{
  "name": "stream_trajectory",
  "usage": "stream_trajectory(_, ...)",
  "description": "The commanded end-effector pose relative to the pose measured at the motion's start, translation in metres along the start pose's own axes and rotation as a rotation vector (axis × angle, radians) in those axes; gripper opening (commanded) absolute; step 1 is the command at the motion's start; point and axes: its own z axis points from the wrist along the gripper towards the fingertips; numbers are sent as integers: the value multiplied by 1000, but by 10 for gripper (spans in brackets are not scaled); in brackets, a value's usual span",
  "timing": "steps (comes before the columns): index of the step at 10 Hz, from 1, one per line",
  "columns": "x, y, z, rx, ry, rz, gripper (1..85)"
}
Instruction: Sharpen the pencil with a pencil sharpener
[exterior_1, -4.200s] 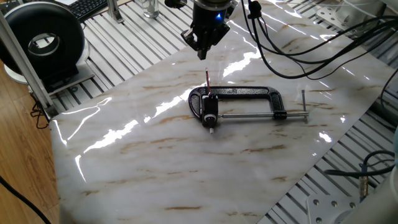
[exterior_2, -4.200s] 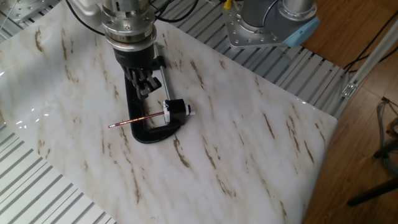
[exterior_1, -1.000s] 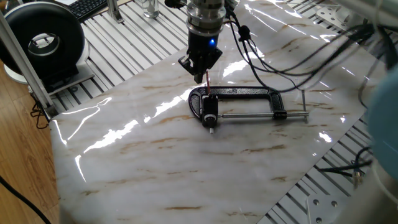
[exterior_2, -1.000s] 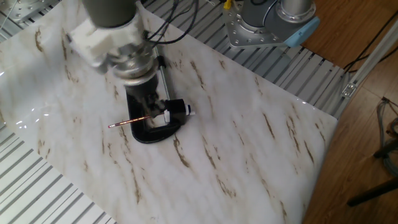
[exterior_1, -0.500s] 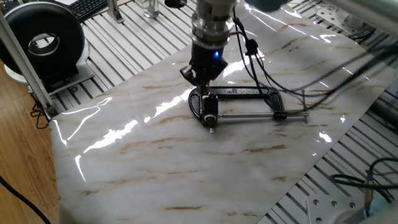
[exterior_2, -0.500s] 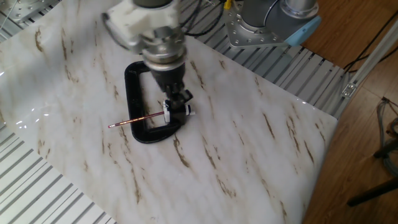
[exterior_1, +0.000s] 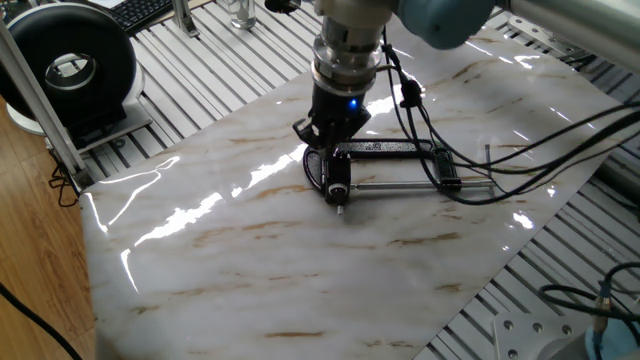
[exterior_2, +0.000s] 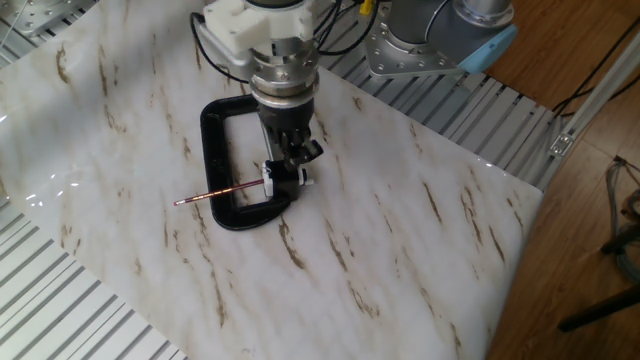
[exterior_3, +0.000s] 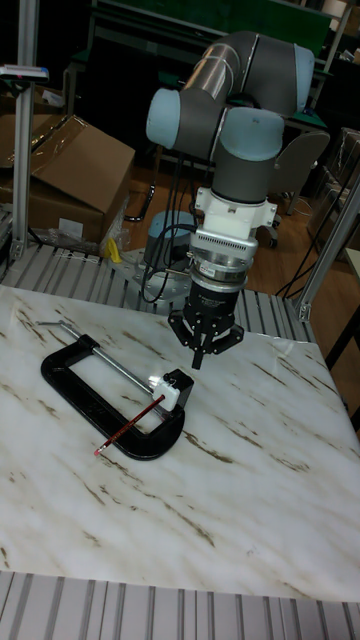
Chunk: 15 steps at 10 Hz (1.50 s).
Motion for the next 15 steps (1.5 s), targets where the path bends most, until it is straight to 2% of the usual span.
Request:
stream_trajectory(1, 12, 0, 0, -2, 32, -33, 10)
stream_trajectory(2, 14, 7, -1, -29, 41, -20, 10)
stream_trajectory(3, 24, -1, -1, 6, 53, -30, 27)
stream_trajectory(5, 47, 8, 5, 5, -13, -26, 43)
stream_trajectory(7, 61, 17, 21, -23, -39, -22, 67)
stream_trajectory(8, 66, 11, 26, -17, -35, -51, 113)
stream_trajectory(9, 75, 3, 29, -13, -17, -88, 220)
stream_trajectory(11, 80, 0, 41, -37, -38, -94, 253)
stream_trajectory(12, 82, -2, 43, -47, -33, -95, 290)
stream_trajectory(13, 84, -11, 45, -28, -33, -118, 367)
stream_trajectory(15, 82, -1, 47, -73, -38, -66, 367)
